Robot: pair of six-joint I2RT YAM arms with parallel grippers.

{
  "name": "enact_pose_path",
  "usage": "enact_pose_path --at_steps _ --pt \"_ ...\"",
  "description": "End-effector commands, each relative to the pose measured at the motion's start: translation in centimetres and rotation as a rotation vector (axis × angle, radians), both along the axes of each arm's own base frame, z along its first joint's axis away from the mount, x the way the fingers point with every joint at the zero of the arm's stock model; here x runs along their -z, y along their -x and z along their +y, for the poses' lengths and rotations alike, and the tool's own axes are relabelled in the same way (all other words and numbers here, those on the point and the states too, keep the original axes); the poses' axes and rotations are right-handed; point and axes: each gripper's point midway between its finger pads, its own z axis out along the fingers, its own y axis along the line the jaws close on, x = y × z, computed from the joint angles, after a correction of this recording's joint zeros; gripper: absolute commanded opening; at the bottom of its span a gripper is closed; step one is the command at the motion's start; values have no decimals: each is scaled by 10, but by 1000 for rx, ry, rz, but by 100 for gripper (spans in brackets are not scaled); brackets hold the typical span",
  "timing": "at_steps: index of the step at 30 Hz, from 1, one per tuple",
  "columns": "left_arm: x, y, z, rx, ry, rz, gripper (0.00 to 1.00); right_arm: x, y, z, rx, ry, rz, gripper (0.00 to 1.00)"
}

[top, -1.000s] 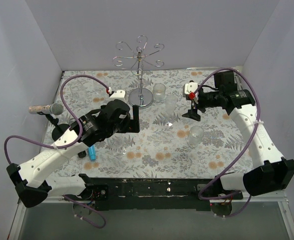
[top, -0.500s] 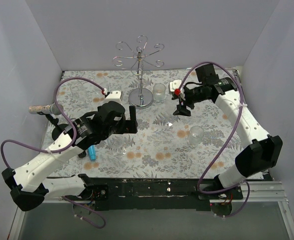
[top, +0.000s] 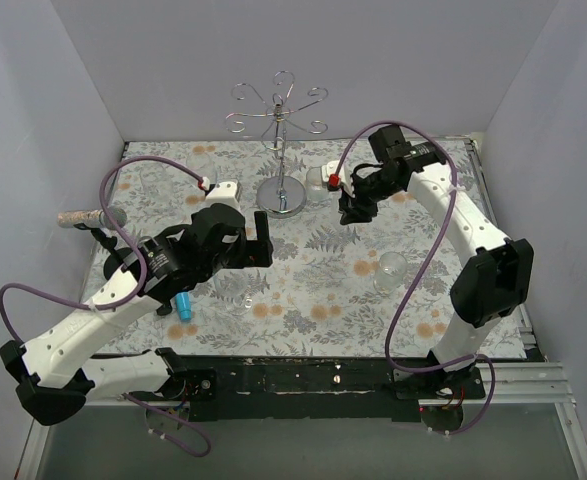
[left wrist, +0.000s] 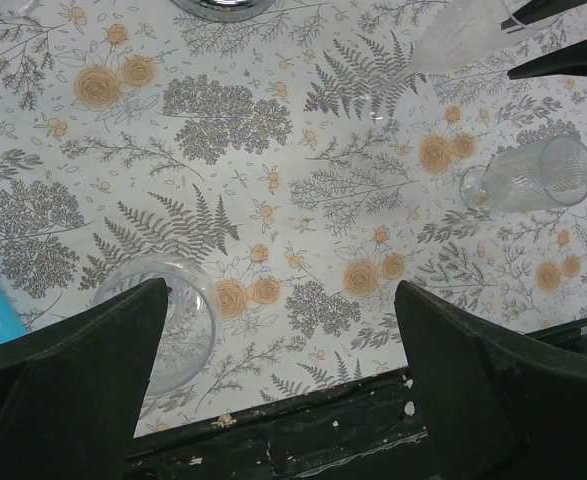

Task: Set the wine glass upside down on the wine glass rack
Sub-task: Pick up the wine glass at the center of the board.

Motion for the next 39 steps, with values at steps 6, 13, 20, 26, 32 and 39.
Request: enact_pose_path --at_steps 6,13,20,26,32,39 --pt "-5 4 5 -4 16 -14 98 -11 7 1 3 3 -2 21" --pt "-6 6 3 6 34 -13 98 -15 12 0 30 4 24 12" --pt "-16 8 -11 55 123 -37 98 -33 28 -4 92 -30 55 10" --pt "-24 9 -28 106 216 -58 98 -61 44 -7 133 -90 37 9" --pt "-25 9 -51 160 298 -52 98 -82 64 -9 132 -149 19 9" --pt "-19 5 -78 203 386 -41 98 -103 84 -13 117 -217 -3 9"
